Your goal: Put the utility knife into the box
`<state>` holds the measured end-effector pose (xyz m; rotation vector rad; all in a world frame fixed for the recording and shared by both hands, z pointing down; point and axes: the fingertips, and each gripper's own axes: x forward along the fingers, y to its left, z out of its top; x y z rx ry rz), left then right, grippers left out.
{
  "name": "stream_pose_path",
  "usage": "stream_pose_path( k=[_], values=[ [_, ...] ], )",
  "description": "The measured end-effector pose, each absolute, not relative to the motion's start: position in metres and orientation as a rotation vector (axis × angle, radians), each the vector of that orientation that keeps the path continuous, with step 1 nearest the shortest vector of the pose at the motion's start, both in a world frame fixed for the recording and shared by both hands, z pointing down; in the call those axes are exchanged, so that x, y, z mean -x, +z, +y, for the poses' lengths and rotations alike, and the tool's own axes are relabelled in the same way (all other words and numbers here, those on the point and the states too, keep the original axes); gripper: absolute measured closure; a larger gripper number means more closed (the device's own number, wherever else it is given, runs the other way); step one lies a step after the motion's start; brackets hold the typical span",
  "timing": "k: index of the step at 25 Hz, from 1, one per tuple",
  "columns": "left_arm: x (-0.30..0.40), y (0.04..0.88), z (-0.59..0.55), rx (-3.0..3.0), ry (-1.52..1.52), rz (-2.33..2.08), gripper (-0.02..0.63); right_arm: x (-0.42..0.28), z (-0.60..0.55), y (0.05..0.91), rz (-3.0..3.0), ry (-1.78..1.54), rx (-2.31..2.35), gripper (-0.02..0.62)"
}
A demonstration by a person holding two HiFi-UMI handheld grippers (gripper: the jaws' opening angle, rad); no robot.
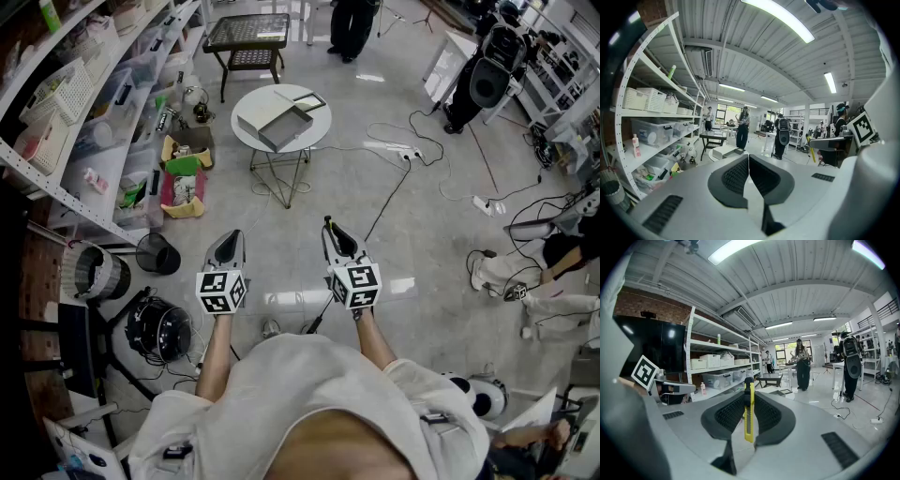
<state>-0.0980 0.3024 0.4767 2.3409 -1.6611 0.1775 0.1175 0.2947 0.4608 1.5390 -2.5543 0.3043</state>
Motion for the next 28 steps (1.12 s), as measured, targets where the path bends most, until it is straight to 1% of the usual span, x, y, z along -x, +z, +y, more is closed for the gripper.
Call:
stream_pose_path(
  k=[16,23,28],
  values=[
    [0.093,0.473,0.298,-2.349,0.191,-1.668,0.586,-0.119,0.291,0.461,-2.585,0.333,-1.524,0.514],
    [0.072,0.474,0.293,-2.343,0.201,-1.678,0.586,-0.134,0.288,0.464,-2.602,0.341,-1.487,0.514],
    [0.043,0.481,0.29,-2.343,0.217,-1.663,0.586,-0.149,0.287,0.469,-2.621,0.359,-1.457,0.514]
  ],
)
